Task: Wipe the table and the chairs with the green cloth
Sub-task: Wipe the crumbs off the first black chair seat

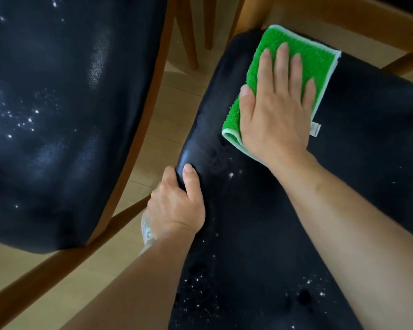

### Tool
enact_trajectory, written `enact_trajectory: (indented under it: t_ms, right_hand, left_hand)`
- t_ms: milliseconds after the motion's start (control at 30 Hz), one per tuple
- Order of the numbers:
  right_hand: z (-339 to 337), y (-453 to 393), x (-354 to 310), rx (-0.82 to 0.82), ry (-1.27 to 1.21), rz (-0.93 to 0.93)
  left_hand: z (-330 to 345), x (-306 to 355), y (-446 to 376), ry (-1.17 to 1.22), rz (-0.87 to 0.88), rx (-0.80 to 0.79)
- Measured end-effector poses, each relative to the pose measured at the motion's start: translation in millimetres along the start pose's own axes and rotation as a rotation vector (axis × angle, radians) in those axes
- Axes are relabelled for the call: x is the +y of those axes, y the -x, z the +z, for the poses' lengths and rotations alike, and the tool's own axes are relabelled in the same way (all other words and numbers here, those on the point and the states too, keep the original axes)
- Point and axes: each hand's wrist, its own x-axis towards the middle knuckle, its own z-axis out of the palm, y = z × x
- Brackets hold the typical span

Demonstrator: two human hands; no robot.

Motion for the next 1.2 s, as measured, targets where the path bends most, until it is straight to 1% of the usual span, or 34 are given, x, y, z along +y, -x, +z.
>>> enact_trajectory:
  t_ms: [67,100,233,300,333,433,500,533,600,700,767,833,867,933,1000,1067,1133,1167,1200]
  right_hand:
    - [1.5,26.8,-4.0,-0.008,0.041,-0.070]
    - [2.3,51.3,-4.1,-0.043,0.064,-0.136]
    - [11.2,181.5,6.4,-0.266,0.139,-0.434]
    - [15.7,224.3,18.2,-0.367,0.209,-0.540]
    - [16.5,231.3,23.4,-0.381,0.217,-0.561]
    - [11.8,214.7,29.6,-0.365,0.122,-0.597]
    - [7.8,190.6,26.0,-0.336,0.041,-0.571]
    - [6.3,171.1,22.1,-0.296,0.015,-0.526]
    - [2.7,115.6,12.2,-0.201,-0.011,-0.376]
    - [-5.8,20.9,-3.4,-0.107,0.008,-0.179]
    - [-6.4,-20.9,-16.3,-0.086,0.040,-0.123]
    - [-5.7,-31.7,-29.6,-0.076,0.055,-0.103]
    - [-6.0,-26.0,-34.0,-0.077,0.067,-0.129]
    - [-6.6,2.6,-38.4,-0.110,0.111,-0.299]
    - [-6.9,40.5,-42.0,-0.209,0.113,-0.500]
    - [-7.9,55.3,-46.2,-0.310,0.082,-0.649]
    - [-10.4,33.6,-44.7,-0.362,0.117,-0.776]
    - [-11.6,13.3,-42.2,-0.348,0.160,-0.796]
    - [-13.1,-9.8,-38.1,-0.313,0.195,-0.759]
  left_hand:
    - [0.2,-0.1,-0.5,-0.002,0.001,0.005]
    - [0.0,-0.2,-0.9,-0.008,0.002,0.001]
    - [-3.8,1.2,0.0,-0.014,0.013,-0.010]
    - [-5.0,2.2,0.7,-0.011,0.017,-0.012]
    - [-5.2,2.4,0.8,-0.010,0.011,-0.013]
    - [-4.3,2.2,-0.4,-0.024,-0.001,-0.028]
    - [-4.9,3.1,-0.3,-0.032,-0.012,-0.039]
    - [-5.4,3.3,-0.2,-0.036,-0.018,-0.041]
    - [-6.0,3.5,0.4,-0.038,-0.023,-0.048]
    - [-5.4,3.3,0.7,-0.019,-0.020,-0.054]
    - [-4.4,2.9,0.3,-0.007,-0.019,-0.050]
    - [-4.4,2.9,0.2,-0.010,-0.019,-0.050]
    - [-4.5,3.1,0.3,-0.011,-0.020,-0.055]
    - [-4.5,3.6,0.7,0.003,-0.021,-0.053]
    - [-4.0,2.0,0.7,0.007,-0.029,-0.058]
    - [-2.8,1.3,-0.2,-0.012,-0.047,-0.074]
    - [-4.0,3.0,0.3,-0.017,-0.049,-0.068]
    - [-5.1,4.2,0.4,-0.013,-0.044,-0.061]
    - [-5.8,4.9,0.2,-0.006,-0.040,-0.059]
